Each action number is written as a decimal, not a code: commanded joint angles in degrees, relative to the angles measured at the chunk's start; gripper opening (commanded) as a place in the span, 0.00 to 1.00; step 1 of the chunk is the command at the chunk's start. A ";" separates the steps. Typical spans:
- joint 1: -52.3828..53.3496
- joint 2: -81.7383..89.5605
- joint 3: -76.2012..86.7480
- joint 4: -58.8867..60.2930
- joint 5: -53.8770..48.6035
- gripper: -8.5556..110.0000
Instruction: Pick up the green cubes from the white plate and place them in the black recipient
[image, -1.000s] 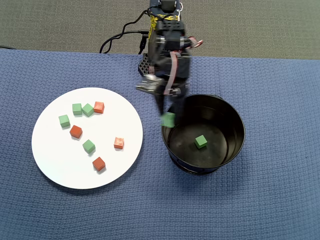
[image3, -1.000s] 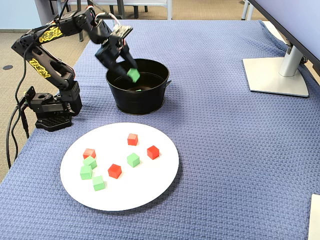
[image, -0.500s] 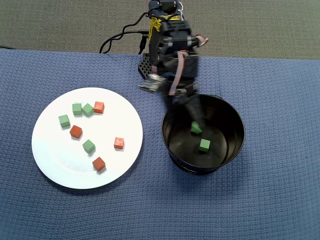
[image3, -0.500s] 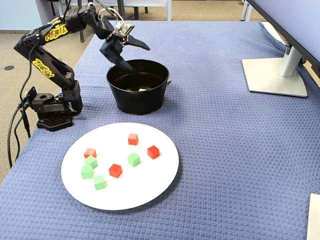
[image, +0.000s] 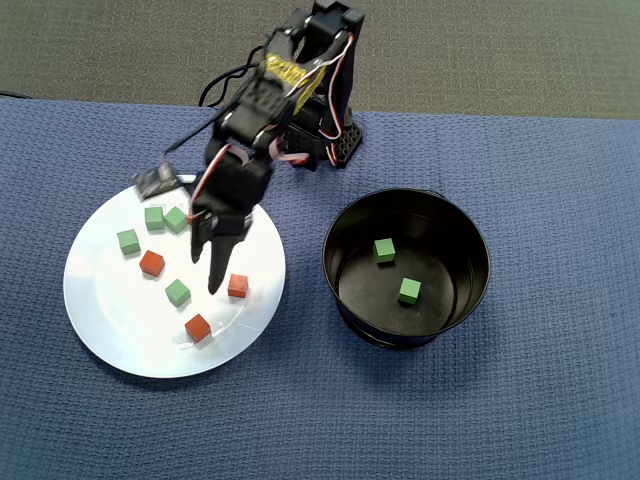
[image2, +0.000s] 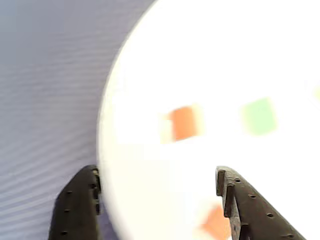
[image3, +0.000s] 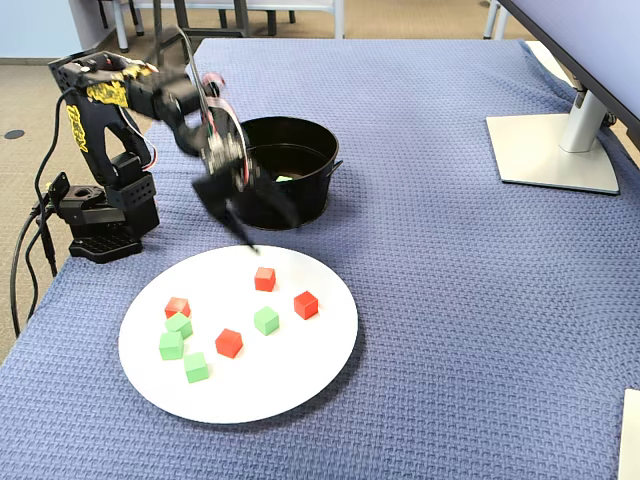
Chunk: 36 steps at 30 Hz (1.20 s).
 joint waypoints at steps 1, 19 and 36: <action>3.69 -6.15 -4.66 -4.57 -8.96 0.29; 7.21 -11.07 4.75 -18.81 -40.17 0.31; 7.91 -17.93 1.76 -21.53 -40.52 0.30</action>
